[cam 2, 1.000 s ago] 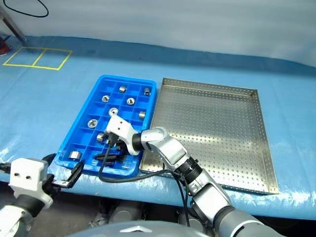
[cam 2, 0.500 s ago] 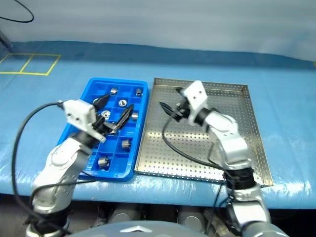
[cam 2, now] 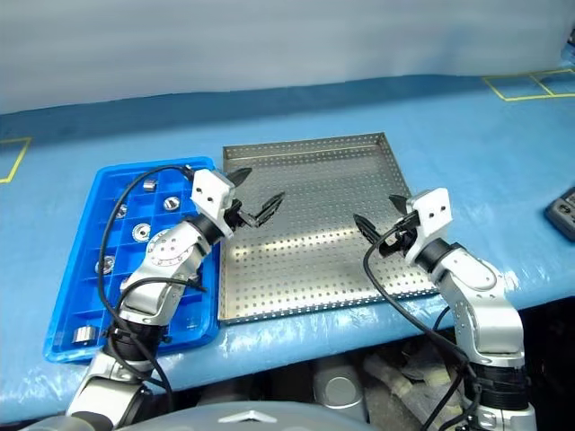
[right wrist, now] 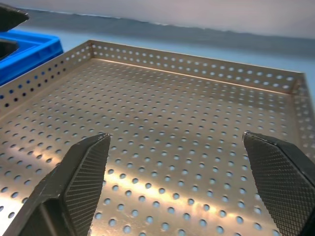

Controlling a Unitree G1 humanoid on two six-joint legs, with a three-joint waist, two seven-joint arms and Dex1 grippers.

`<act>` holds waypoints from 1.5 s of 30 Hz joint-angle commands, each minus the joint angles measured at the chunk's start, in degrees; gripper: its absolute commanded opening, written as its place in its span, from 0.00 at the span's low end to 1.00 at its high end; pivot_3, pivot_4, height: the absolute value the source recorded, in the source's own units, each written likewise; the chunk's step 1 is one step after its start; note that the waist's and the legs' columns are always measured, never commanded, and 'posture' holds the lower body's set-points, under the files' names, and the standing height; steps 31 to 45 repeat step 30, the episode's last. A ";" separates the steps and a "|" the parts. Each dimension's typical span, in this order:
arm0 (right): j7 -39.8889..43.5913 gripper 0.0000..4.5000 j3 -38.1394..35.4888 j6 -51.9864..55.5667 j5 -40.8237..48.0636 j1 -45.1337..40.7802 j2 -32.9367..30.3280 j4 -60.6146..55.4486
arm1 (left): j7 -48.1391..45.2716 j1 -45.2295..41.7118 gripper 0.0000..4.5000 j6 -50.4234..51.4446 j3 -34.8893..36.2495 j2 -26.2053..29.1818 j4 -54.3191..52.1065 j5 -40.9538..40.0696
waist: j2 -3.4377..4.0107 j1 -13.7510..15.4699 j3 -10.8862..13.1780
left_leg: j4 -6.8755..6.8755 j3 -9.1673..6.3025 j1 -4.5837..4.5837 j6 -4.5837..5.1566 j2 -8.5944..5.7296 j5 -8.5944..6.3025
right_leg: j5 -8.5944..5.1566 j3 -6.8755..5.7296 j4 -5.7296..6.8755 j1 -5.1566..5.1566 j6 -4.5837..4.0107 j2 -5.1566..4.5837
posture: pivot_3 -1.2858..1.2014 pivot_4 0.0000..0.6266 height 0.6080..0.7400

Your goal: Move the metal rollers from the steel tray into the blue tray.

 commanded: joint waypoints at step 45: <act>7.43 1.00 9.63 -5.88 0.01 -9.91 -0.42 9.19 | -0.93 11.99 1.00 3.32 0.90 3.19 -13.49 2.31 | 0.00 3.47 0.00 | 0.01 0.47 0.07 0.11 0.05 -0.05 | 0.19 0.84 0.02 -0.23 0.24 -0.07 | 0.44 0.24 1.00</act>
